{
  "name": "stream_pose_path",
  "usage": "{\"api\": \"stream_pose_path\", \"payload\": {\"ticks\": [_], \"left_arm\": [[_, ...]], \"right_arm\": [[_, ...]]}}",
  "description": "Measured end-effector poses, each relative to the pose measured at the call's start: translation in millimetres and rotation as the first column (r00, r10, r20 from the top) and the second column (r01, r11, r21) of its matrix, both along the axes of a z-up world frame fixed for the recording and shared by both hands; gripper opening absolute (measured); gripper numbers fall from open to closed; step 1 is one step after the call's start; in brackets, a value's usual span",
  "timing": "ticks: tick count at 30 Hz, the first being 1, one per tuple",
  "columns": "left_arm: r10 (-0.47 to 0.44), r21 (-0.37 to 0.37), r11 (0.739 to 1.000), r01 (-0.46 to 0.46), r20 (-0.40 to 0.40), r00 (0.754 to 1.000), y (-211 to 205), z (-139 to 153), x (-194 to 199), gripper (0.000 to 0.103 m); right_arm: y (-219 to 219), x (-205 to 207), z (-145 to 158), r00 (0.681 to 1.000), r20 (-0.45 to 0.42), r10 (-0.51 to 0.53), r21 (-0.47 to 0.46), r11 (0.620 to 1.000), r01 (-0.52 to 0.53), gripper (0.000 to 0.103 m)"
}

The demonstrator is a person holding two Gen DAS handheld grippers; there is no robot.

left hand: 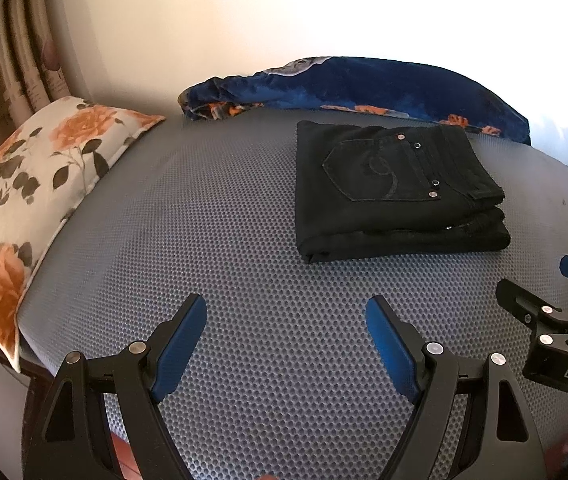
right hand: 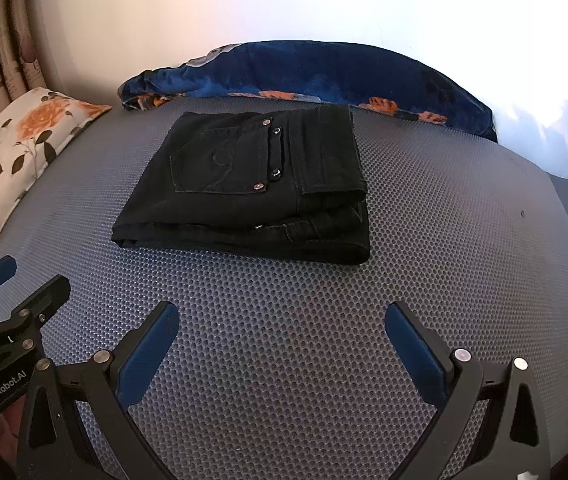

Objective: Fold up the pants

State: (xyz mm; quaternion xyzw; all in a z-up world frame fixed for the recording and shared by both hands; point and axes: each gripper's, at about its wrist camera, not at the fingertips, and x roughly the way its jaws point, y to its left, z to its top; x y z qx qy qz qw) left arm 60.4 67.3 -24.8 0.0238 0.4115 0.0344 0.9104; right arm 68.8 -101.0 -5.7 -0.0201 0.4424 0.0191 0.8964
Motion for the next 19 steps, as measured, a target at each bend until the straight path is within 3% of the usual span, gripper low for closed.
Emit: {"api": "stream_pose_path", "payload": {"ticks": [19], "left_arm": [[-0.022, -0.048, 0.999, 0.02, -0.043, 0.999, 5.4, -3.3, 4.0, 0.082]], "right_arm": [[-3.5, -0.6, -2.6, 1.0, -0.014, -0.016, 0.018, 1.0, 0.017, 0.102]]}}
